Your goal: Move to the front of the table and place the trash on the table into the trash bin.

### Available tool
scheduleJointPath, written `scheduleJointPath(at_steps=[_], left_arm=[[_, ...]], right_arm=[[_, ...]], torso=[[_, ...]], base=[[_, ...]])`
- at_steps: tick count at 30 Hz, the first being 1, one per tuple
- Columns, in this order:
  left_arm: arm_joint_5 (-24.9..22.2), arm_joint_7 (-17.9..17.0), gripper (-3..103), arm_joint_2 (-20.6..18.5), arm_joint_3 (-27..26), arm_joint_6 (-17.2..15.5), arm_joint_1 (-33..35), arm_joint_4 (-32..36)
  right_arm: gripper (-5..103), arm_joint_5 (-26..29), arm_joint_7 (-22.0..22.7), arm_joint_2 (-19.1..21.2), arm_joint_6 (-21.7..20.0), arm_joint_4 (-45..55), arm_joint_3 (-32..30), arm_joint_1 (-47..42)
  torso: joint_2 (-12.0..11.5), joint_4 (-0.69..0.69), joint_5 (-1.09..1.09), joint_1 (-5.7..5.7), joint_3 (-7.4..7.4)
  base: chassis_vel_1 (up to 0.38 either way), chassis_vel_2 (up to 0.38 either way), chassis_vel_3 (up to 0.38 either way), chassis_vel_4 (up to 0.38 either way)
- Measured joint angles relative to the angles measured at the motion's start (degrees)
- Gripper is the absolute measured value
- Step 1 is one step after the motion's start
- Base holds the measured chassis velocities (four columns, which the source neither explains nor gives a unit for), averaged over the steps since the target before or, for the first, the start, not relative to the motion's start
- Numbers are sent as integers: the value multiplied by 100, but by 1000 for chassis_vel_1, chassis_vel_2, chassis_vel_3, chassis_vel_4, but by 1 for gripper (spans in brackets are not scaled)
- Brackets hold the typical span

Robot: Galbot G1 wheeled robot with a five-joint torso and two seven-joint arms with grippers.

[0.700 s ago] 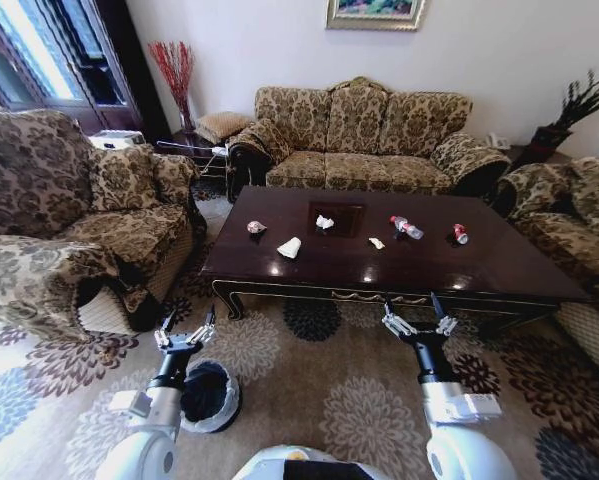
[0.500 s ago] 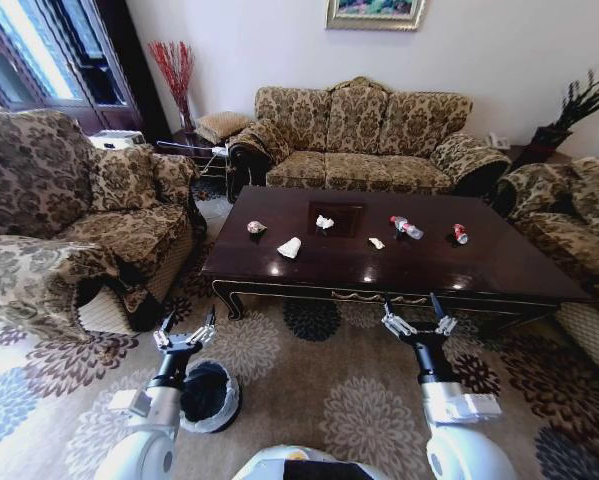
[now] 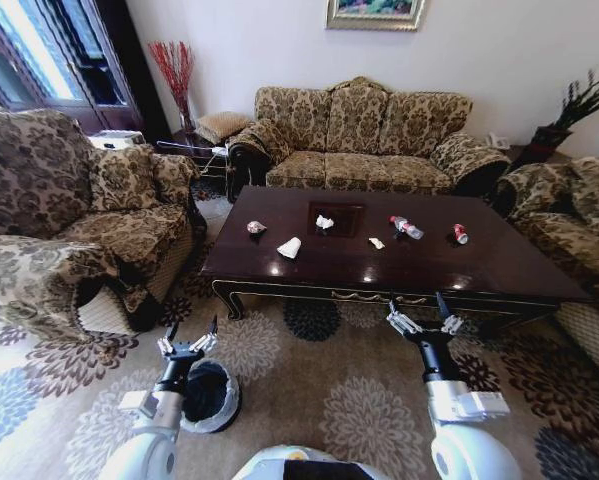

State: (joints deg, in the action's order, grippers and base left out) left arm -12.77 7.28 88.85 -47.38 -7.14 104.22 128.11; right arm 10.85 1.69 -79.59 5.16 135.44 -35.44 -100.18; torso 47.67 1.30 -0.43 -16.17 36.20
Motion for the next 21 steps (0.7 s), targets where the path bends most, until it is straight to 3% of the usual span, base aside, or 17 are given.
scheduleJointPath(at_steps=[1,3,5,8,15,17,19,21], left_arm=[[0,0,100,0,0,0,0,0],[214,-243,98,-27,-94,-406,-37,-389],[249,-286,97,-27,-107,-484,-49,-490],[253,-371,97,-205,-143,-865,-134,-1081],[364,-245,95,-783,-118,-1164,-468,-1730],[223,-121,95,-1050,-25,-1317,-684,-2208],[199,-110,95,-1086,-1,-1314,-725,-2334],[241,-81,95,-1229,91,-1162,-935,-2988]], right_arm=[[100,0,0,0,0,0,0,0],[100,-41,-63,18,-25,-18,-4,42],[100,-45,-81,26,-25,-27,-2,48],[100,-75,-156,68,10,-94,2,45],[100,-161,-145,82,166,-373,-85,62],[100,-103,-202,90,351,-552,-89,76],[100,-85,-236,96,405,-604,-86,90],[100,-59,-338,139,468,-700,-62,142]], torso=[[0,0,0,0,0],[0,1,-3,0,0],[0,1,-4,0,0],[0,1,-4,0,0],[-1,-1,-2,0,0],[0,-2,-2,0,0],[0,-2,-2,0,0],[-1,2,-2,0,0]], base=[[0,0,0,0],[0,0,0,0],[0,0,0,0],[0,0,0,0],[0,0,0,0],[0,0,0,0],[0,0,0,0],[0,0,0,0]])
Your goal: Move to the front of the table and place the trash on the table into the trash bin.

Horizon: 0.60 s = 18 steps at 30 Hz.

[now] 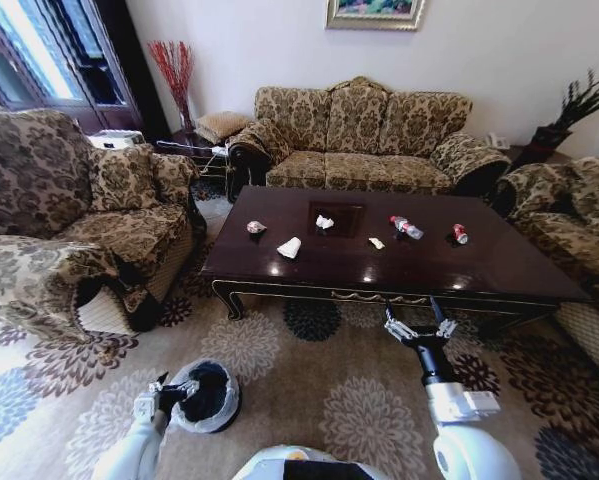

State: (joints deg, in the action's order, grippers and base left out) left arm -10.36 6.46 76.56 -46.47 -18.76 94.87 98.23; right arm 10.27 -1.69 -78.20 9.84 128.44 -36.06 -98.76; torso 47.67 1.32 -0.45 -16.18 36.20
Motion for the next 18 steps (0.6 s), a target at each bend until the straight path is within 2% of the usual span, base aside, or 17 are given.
scheduleJointPath(at_steps=[1,3,4,8,9,13,14,16,18], left_arm=[[44,34,97,-65,39,76,-125,-322],[51,47,98,-98,57,102,-194,-474],[57,79,99,-182,98,178,-408,-880],[111,110,99,-271,136,349,-646,-1282],[139,163,99,-359,166,391,-833,-1576],[81,200,102,-464,188,328,-1041,-1788],[72,215,97,-503,203,307,-1102,-1876],[71,221,97,-516,211,302,-1123,-1915],[59,275,100,-604,267,290,-1277,-2246]], right_arm=[[100,5,-11,25,-1,-18,8,26],[100,6,-10,39,-3,-33,10,48],[100,7,-3,74,-25,-64,8,86],[100,7,6,102,-61,-77,6,92],[100,2,12,115,-88,-96,23,76],[100,-24,16,87,-103,-121,74,78],[100,-29,17,70,-107,-123,84,75],[100,-30,18,66,-107,-125,87,73],[100,-38,21,55,-107,-147,91,55]], torso=[[0,-1,-2,0,0],[0,-1,-2,0,0],[0,0,-1,0,0],[0,-2,-1,0,0],[0,-3,-1,0,0],[0,-2,1,0,0],[0,-3,2,0,0],[0,-2,1,0,0],[0,-1,0,0,0]], base=[[0,0,0,0],[0,0,0,0],[0,0,0,0],[0,0,0,0],[0,0,0,0],[0,0,0,0],[0,0,0,0],[0,0,0,0],[0,0,0,0]])
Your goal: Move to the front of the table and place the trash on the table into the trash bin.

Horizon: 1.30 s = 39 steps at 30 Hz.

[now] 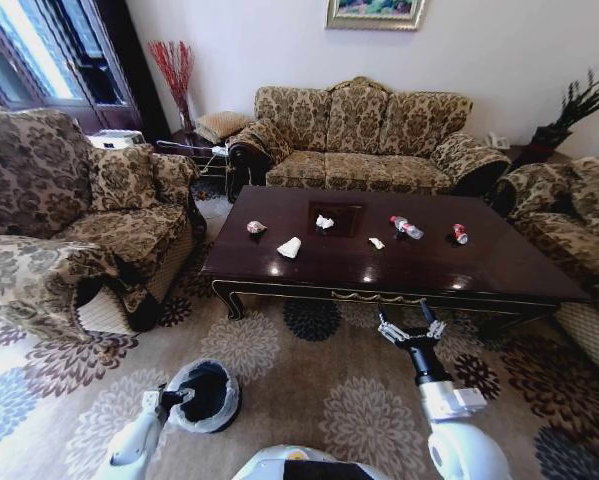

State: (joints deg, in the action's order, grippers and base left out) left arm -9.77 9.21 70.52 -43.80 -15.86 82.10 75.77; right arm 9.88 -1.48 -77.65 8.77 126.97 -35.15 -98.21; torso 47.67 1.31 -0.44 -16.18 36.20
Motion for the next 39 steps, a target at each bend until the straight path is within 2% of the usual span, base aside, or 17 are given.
scheduleJointPath(at_steps=[4,12,15,25,27,28,30,31,32,33,35,36,37,39], left_arm=[[-49,98,100,-71,63,7,-159,-332],[-238,217,101,-134,191,260,-543,-989],[-92,301,100,-151,311,404,-848,-1599],[252,540,94,-203,458,685,-1470,-2648],[359,555,86,-203,473,739,-1607,-2779],[359,555,86,-203,473,739,-1607,-2779],[524,559,75,-197,490,785,-1667,-2835],[524,559,75,-197,490,785,-1667,-2835],[640,557,70,-190,497,793,-1692,-2852],[709,548,70,-186,504,793,-1703,-2859],[1002,545,59,-174,524,803,-1717,-2883],[1002,545,59,-174,524,803,-1717,-2883],[1135,550,53,-171,528,814,-1719,-2890],[1183,555,53,-171,529,819,-1721,-2895]], right_arm=[[100,0,9,0,2,-5,-10,-24],[100,3,20,-10,24,0,-33,-92],[100,17,39,15,24,17,-45,-99],[100,-47,219,31,37,12,-60,-129],[100,-49,220,30,39,39,-62,-150],[100,-49,220,30,39,39,-62,-150],[100,-52,219,29,40,51,-63,-154],[100,-52,219,29,40,51,-63,-154],[100,-53,220,28,40,55,-63,-156],[100,-53,220,29,40,55,-63,-156],[100,-54,221,34,40,55,-68,-155],[100,-54,221,34,40,55,-68,-155],[100,-53,222,36,40,55,-72,-154],[100,-52,223,38,40,55,-74,-154]], torso=[[0,1,-1,0,0],[0,-1,0,0,0],[0,0,-1,0,0],[0,-1,0,0,0],[0,-2,2,0,0],[0,-2,2,0,0],[0,2,3,0,0],[0,2,3,0,0],[0,1,2,0,0],[0,1,3,0,0],[1,1,5,0,-1],[1,1,5,0,-1],[1,1,4,0,-1],[1,0,4,0,-1]], base=[[0,0,0,0],[0,0,0,0],[0,0,0,0],[0,0,0,0],[0,0,0,0],[0,0,0,0],[0,0,0,0],[0,0,0,0],[0,0,0,0],[0,0,0,0],[0,0,0,0],[0,0,0,0],[0,0,0,0],[0,0,0,0]])
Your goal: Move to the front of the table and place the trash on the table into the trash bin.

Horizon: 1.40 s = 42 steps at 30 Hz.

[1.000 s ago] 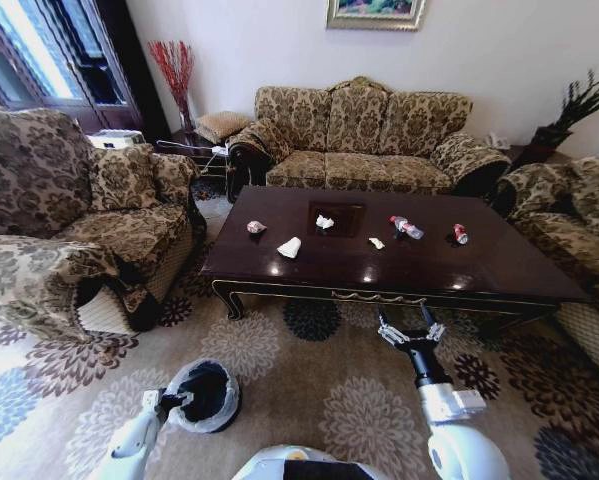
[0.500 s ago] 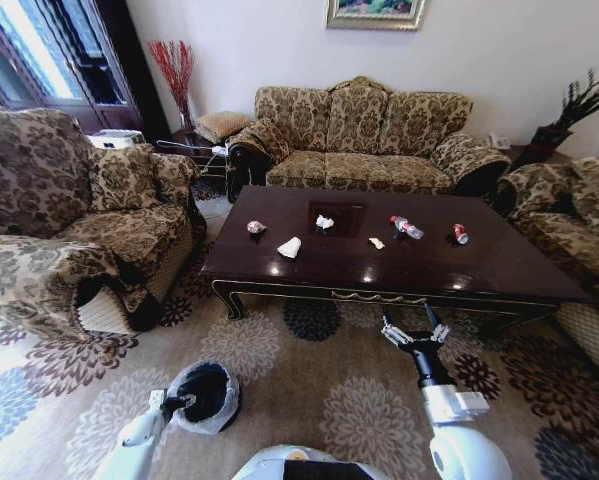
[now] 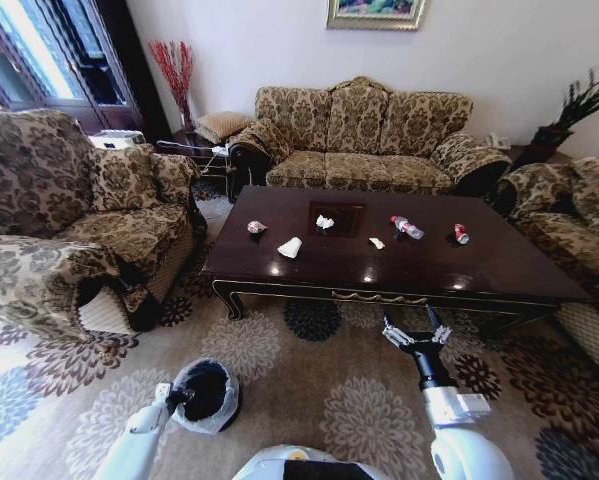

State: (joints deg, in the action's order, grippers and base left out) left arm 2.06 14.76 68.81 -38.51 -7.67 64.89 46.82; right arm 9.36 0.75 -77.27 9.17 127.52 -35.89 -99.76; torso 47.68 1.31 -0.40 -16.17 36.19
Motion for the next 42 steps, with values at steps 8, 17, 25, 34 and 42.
scheduleJointPath(at_steps=[8,17,25,34,42], left_arm=[[284,24,22,-48,36,4,-1,-22],[229,28,6,-70,42,-49,60,58],[141,64,6,-58,-34,-81,237,230],[-721,-134,0,-298,-473,-627,1492,2175],[-1452,-391,0,-158,-1276,-852,2544,3990]], right_arm=[[100,-2,3,-40,15,-29,11,-4],[100,-14,3,-44,26,-41,28,-1],[100,-1,3,-29,28,-40,26,4],[100,454,-37,-42,-68,-32,106,166],[100,670,37,-15,-122,-16,159,451]], torso=[[0,-1,0,0,0],[0,-1,0,0,0],[0,-3,-7,0,0],[-2,2,-1,0,3],[-1,0,0,0,1]], base=[[0,0,0,0],[0,0,0,0],[0,0,0,0],[0,0,0,0],[0,0,0,0]])
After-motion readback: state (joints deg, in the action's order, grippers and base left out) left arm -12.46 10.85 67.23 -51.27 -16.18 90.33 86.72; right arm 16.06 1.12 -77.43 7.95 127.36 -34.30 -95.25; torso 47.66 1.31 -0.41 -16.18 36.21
